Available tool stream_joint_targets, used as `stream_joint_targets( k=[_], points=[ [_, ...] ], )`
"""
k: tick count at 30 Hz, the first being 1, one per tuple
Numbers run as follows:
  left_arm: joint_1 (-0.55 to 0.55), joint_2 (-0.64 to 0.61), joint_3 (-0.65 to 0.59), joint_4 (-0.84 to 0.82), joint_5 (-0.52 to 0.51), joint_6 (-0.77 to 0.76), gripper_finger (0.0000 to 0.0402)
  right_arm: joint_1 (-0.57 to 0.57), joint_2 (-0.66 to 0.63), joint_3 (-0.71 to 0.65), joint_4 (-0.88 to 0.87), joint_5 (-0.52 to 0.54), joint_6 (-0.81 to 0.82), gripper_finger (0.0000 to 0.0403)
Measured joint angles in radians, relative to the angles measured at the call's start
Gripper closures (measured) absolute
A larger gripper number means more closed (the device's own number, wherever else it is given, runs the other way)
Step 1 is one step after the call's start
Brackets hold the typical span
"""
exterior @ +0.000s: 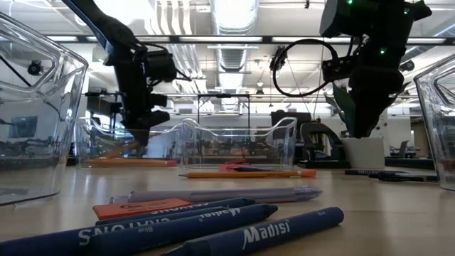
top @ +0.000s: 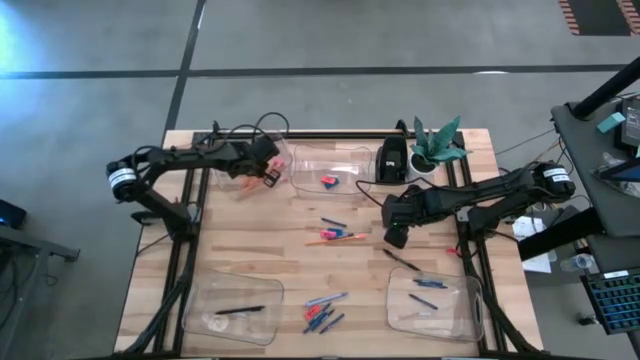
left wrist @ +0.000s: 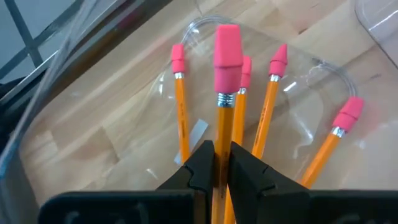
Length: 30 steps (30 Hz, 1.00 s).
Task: Sort crayons/erasers/pens/pencils in bins
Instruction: Put the orange pencil into the top left transparent bin, then put the dark blue crayon into the bottom right transparent bin
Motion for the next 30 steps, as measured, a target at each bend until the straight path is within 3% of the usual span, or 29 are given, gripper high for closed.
stream_joint_targets(
  k=[15,24,30],
  points=[
    [0.004,0.066,0.004,0.048,-0.006,0.009,0.0300,0.000,0.000,0.000,0.000,0.000,0.001,0.0216],
    [0.000,-0.085,0.037,0.043,0.000,0.020,0.0294,0.000,0.001,-0.044,0.043,-0.048,0.068,0.0216],
    [-0.062,-0.203,0.036,0.063,0.100,-0.028,0.0294,0.003,0.001,-0.092,0.131,-0.088,0.119,0.0216]
  ],
)
